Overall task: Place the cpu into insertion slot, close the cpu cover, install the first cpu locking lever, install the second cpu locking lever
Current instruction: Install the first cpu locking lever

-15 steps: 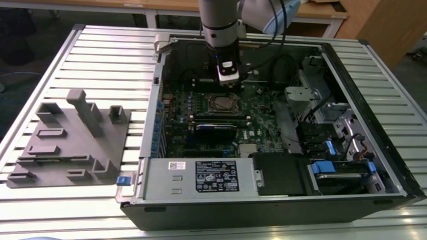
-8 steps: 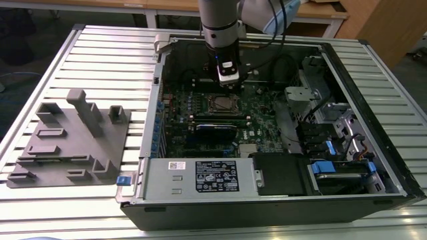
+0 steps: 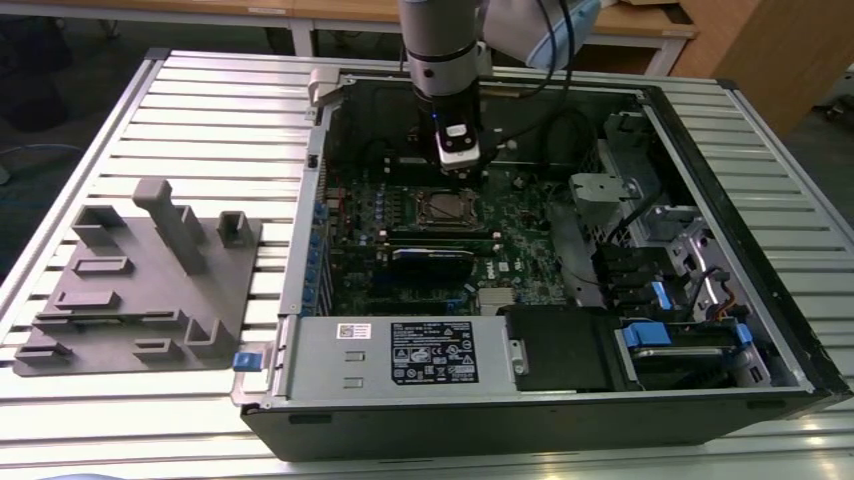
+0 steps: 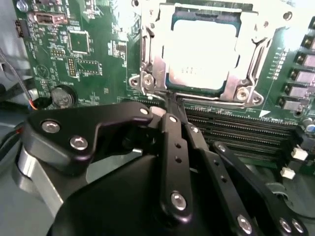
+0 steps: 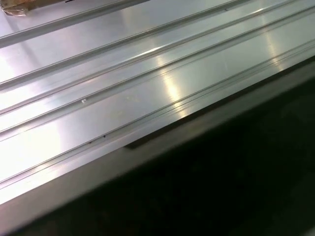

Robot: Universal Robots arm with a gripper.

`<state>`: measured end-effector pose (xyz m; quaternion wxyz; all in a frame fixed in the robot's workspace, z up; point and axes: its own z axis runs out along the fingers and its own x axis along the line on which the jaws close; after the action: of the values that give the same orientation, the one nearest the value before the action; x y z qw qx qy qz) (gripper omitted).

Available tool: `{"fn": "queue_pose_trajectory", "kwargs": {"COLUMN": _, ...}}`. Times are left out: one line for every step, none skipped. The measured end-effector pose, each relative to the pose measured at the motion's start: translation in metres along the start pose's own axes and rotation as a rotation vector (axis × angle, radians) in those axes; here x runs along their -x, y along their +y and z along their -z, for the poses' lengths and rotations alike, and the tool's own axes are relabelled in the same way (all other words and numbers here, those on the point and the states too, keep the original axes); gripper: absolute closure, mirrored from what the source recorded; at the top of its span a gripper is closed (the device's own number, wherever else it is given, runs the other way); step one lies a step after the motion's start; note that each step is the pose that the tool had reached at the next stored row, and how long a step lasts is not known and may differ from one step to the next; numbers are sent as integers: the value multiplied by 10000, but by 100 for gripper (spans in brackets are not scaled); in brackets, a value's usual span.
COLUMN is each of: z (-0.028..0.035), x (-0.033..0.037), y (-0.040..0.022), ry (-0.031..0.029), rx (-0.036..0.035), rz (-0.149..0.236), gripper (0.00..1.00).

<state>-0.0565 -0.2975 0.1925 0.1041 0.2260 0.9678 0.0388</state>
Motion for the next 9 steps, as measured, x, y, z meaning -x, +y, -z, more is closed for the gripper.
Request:
{"fn": "queue_pose_trajectory", "kwargs": {"z": -2, "x": 7, "y": 3, "ry": 0, "rx": 2, "rz": -1, "gripper": 89}}
{"fn": "queue_pose_trajectory", "kwargs": {"z": -3, "x": 11, "y": 5, "ry": 0, "rx": 2, "rz": 0, "gripper": 89}}
{"fn": "queue_pose_trajectory", "kwargs": {"z": -3, "x": 12, "y": 6, "ry": -1, "rx": 2, "rz": 0, "gripper": 89}}
{"fn": "queue_pose_trajectory", "kwargs": {"z": -3, "x": 13, "y": 7, "ry": 1, "rx": 2, "rz": -1, "gripper": 89}}
{"fn": "queue_pose_trajectory", "kwargs": {"z": 0, "x": 14, "y": 9, "ry": 3, "rx": 3, "rz": -2, "gripper": 89}}
{"fn": "queue_pose_trajectory", "kwargs": {"z": 4, "x": 15, "y": 11, "ry": 5, "rx": 9, "rz": -2, "gripper": 89}}
{"fn": "queue_pose_trajectory", "kwargs": {"z": 10, "x": 17, "y": 12, "ry": 9, "rx": 10, "rz": -2, "gripper": 89}}
{"fn": "queue_pose_trajectory", "kwargs": {"z": 19, "x": 19, "y": 13, "ry": 14, "rx": 2, "rz": -2, "gripper": 89}}
{"fn": "queue_pose_trajectory", "kwargs": {"z": 28, "x": 20, "y": 12, "ry": 19, "rx": -8, "rz": -1, "gripper": 89}}
